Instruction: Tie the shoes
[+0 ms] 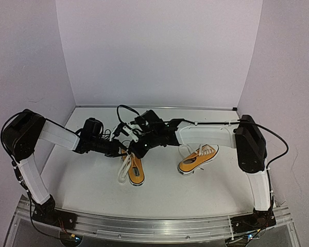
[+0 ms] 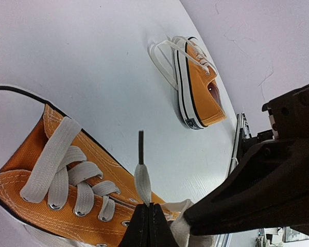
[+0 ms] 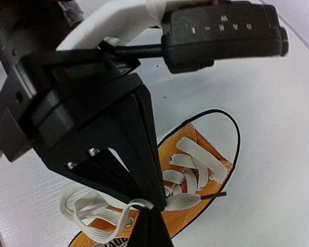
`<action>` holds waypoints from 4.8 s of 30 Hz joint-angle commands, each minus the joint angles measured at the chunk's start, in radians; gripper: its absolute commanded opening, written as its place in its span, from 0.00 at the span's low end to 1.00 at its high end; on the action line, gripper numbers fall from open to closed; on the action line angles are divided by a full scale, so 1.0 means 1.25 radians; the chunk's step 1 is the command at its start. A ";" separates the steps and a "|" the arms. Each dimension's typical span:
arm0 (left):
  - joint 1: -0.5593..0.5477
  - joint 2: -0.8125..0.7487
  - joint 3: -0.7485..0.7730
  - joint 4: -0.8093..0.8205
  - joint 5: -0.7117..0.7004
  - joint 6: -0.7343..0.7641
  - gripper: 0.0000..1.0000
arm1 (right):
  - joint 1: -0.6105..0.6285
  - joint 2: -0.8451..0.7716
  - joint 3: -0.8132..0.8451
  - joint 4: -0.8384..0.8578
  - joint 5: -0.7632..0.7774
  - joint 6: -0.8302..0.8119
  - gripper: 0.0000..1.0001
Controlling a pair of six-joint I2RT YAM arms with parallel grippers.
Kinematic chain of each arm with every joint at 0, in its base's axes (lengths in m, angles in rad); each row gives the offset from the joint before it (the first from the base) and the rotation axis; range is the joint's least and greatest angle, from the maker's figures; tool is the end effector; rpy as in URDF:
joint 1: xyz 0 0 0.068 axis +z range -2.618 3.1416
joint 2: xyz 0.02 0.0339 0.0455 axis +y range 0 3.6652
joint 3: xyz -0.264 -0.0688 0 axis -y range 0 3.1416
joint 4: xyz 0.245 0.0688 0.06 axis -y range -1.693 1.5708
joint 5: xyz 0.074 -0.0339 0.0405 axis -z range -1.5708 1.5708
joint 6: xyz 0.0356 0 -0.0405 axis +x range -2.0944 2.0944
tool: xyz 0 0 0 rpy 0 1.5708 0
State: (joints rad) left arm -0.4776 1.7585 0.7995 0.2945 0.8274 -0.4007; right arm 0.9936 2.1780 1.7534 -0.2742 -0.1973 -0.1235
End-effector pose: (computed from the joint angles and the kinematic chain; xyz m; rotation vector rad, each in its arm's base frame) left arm 0.2866 -0.1779 0.1463 0.5772 2.2695 -1.3841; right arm 0.2681 0.4245 0.2140 -1.3338 1.9304 0.6706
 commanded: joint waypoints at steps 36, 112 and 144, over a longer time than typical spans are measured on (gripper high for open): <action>-0.111 0.023 -0.044 0.161 0.240 0.026 0.00 | -0.025 -0.059 -0.018 0.039 -0.020 0.058 0.03; -0.070 -0.196 -0.042 -0.422 -0.383 0.059 0.38 | -0.133 -0.121 -0.434 0.516 -0.444 0.578 0.00; -0.179 -0.107 0.141 -0.639 -0.565 0.367 0.43 | -0.145 -0.105 -0.407 0.489 -0.464 0.575 0.00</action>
State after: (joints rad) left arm -0.6889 1.6561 0.9263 -0.4022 0.2187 -0.0792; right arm 0.8185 2.0300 1.2063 0.3237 -0.7659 0.5987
